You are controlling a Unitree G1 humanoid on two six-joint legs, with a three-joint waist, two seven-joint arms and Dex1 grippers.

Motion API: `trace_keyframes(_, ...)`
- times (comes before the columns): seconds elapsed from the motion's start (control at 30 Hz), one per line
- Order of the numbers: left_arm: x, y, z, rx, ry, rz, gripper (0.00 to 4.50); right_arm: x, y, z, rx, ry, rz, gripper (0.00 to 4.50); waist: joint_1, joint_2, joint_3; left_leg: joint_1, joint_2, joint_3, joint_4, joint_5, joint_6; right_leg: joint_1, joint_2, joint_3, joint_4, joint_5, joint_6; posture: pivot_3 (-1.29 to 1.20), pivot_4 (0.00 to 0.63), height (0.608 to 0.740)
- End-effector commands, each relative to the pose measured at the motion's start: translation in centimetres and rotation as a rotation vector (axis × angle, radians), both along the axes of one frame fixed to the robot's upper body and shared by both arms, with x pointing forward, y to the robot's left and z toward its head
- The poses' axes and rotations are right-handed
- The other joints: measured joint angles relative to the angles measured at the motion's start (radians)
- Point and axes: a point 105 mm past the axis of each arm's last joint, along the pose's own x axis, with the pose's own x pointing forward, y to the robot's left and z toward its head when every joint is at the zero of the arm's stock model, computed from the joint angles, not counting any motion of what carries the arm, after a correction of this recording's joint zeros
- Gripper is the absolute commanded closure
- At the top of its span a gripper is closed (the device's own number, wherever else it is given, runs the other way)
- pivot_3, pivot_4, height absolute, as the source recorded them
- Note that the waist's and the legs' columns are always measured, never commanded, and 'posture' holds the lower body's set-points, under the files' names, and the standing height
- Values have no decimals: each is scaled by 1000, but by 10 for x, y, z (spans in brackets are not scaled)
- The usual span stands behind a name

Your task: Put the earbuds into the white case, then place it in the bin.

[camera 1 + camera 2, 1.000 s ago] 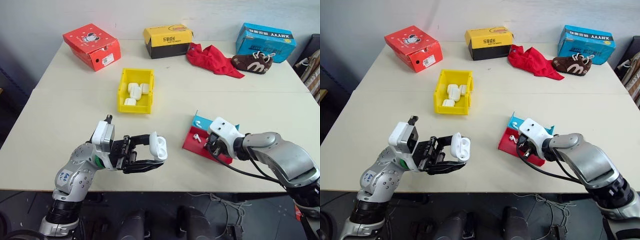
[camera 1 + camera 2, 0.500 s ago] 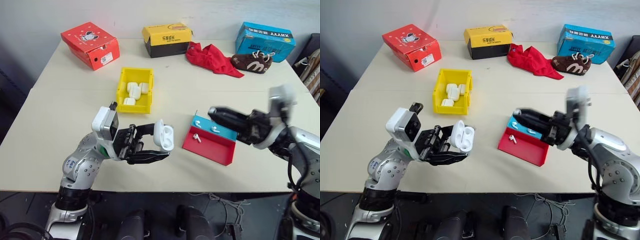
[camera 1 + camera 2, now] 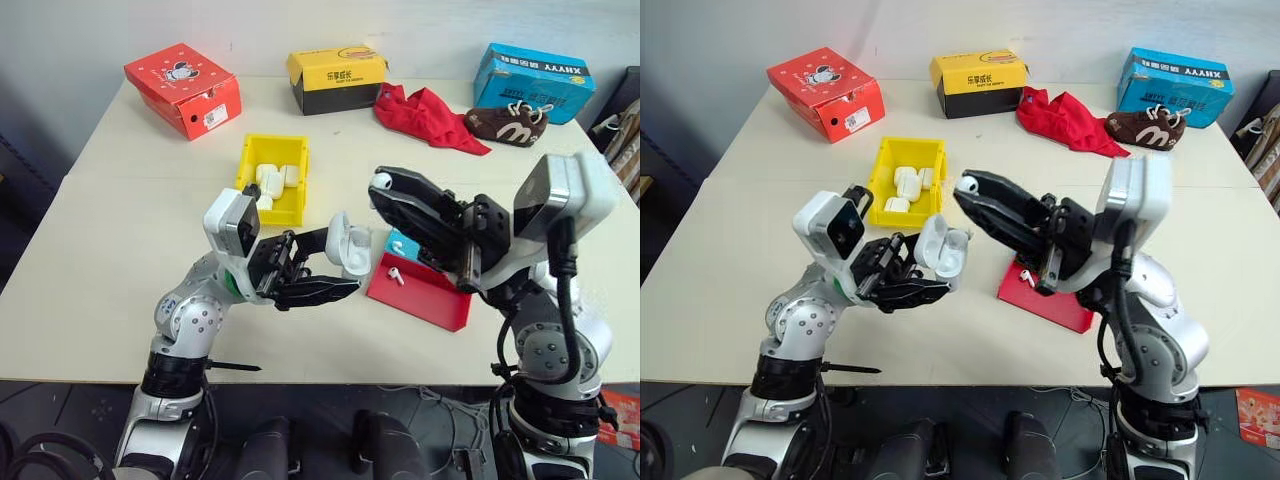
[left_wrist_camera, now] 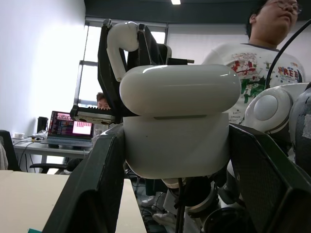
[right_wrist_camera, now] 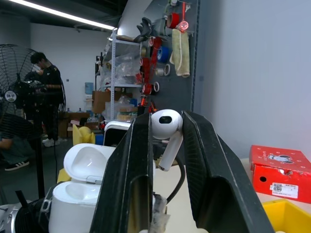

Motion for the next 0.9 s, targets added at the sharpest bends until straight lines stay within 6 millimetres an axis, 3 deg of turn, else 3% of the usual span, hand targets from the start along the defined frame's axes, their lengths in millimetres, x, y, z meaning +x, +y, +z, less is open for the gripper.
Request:
trace_keyframes(0.03,-2,0,11,-37,-19,-13,1726,-12,2,7,7,-79,15,4050,-1,0,0,0,0,0,0,0,0,0,0,0,0,0,0,0,150,740)
trace_keyframes(0.9,-1,-9,15,-65,-36,4,1726,-4,2,-24,-80,-8,21,4050,0,0,0,0,0,0,0,0,0,0,-1,1,0,0,0,0,150,740)
